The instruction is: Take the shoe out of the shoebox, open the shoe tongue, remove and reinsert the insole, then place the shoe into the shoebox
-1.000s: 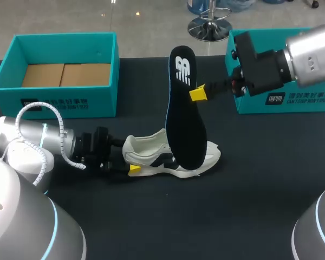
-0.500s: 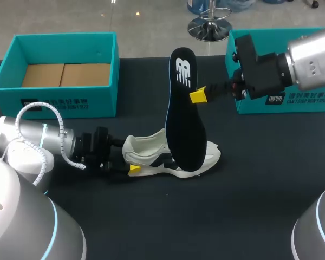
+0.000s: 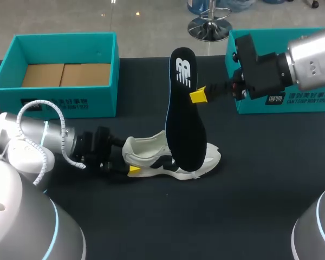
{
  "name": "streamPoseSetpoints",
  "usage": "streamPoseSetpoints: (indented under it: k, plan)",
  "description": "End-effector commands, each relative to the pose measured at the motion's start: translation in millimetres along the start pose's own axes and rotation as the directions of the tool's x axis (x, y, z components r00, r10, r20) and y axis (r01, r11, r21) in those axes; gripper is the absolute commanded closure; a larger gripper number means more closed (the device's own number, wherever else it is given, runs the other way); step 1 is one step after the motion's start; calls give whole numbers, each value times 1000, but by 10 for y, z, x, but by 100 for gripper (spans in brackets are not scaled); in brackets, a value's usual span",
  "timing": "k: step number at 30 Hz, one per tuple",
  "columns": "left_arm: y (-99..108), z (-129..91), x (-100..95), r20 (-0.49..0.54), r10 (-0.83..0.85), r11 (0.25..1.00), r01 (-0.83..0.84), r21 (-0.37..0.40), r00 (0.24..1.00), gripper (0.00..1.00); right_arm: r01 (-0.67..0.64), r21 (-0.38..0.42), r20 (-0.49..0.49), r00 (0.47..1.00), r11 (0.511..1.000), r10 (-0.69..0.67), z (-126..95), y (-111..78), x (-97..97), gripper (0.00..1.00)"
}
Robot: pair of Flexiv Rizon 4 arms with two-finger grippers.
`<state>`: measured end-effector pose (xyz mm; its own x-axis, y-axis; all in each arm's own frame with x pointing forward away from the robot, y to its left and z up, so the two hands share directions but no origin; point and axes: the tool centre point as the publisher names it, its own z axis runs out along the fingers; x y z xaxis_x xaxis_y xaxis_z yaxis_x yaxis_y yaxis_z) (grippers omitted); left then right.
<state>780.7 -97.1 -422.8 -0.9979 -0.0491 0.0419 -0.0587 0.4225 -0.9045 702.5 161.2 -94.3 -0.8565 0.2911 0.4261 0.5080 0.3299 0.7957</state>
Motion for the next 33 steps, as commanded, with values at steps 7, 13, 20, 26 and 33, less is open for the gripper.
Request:
streamPoseSetpoints:
  k: [7, 13, 20, 26, 33]
  plan:
    - [-123, -83, -67, -15, 4, 998, -5, -69, 1000, 0, -1, 0, 3, 1000, 1000, 1, 18, -4, 3, 100]
    - [-167, -111, -80, -21, 23, 989, -25, -143, 1000, 0, -1, 0, 3, 1000, 1000, 1, 18, -4, 3, 100]
    - [-200, -151, -83, -46, 33, 971, -43, -236, 998, 0, -1, 0, 3, 1000, 1000, 1, 18, -4, 3, 100]
    - [-203, -164, -90, -50, 23, 971, -34, -239, 998, 0, -1, 0, 3, 1000, 1000, 1, 18, -4, 3, 100]
    - [-203, -164, -90, -50, 23, 971, -34, -239, 998, 0, -1, 0, 3, 1000, 1000, 1, 18, -4, 3, 100]
